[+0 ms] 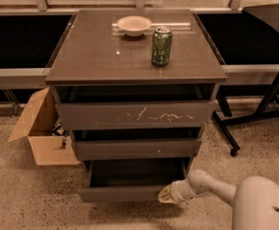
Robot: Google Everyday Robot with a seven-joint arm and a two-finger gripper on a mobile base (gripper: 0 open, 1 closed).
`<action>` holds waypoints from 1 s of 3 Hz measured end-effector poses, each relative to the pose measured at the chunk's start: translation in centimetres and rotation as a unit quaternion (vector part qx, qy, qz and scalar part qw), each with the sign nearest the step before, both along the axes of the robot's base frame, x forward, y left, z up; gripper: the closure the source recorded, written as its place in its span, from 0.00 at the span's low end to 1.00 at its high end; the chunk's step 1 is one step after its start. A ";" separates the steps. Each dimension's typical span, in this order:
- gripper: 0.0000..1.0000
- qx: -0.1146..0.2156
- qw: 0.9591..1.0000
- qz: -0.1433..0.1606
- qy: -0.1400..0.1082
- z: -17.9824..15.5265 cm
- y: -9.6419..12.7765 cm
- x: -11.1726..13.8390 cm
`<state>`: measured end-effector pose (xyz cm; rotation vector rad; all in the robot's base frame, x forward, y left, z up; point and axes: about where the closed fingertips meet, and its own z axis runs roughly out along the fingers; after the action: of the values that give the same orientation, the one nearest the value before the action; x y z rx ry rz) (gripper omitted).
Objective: Close bottom drawer
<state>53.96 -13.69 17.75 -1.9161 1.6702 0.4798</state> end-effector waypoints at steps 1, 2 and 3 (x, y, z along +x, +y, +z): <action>0.83 -0.004 1.000 -0.018 -0.010 -0.2 -0.3 1.6; 0.61 -0.006 0.999 -0.030 -0.020 -0.2 -0.6 2.9; 0.38 -0.007 0.999 -0.038 -0.031 0.1 -0.9 4.2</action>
Offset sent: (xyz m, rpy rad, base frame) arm 0.0503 -0.0158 0.0022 -0.0218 -0.0753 -0.0975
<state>58.19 -14.55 17.80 -1.8518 1.7043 0.3766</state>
